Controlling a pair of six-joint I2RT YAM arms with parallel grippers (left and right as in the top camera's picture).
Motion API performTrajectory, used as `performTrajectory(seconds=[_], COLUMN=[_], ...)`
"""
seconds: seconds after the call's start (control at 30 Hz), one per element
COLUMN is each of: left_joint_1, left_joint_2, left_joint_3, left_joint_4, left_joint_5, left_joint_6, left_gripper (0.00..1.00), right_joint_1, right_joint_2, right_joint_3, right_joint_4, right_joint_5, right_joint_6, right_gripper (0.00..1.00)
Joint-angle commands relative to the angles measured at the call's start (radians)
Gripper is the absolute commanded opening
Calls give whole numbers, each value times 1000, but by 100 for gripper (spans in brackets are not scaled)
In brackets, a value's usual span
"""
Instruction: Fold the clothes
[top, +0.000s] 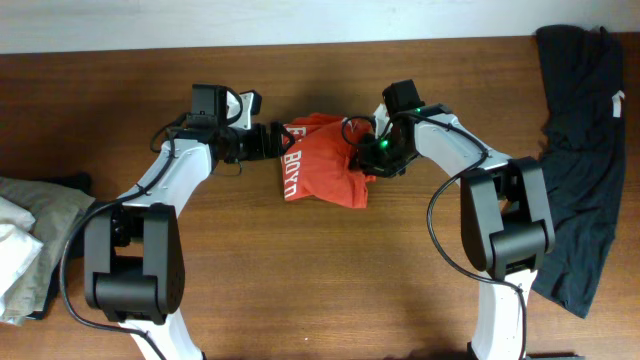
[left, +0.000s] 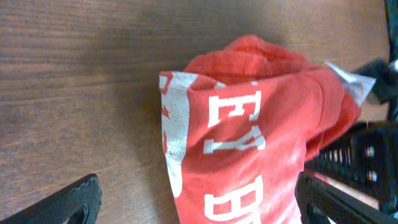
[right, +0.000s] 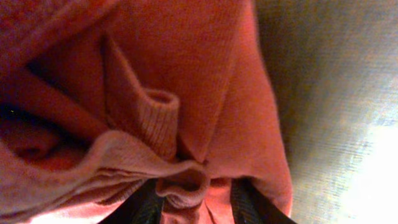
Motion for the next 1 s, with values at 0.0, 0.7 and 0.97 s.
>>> performTrajectory(seconds=[0.0,0.7,0.97], left_joint_1=[5,-102,-65], left_joint_2=[6,6,21], left_joint_3=[21,21,25], left_joint_4=[-20,-152,117], left_joint_5=[17,-32,-216], left_joint_6=[38,56,59], left_gripper=[99,99,43], right_joint_1=[3,-139,-176], right_joint_2=[37,33,33], right_joint_3=[-21,334,513], right_joint_4=[66,224,-76], right_joint_5=[117,120,13], right_joint_6=[65,76,-6], right_gripper=[41,33,25])
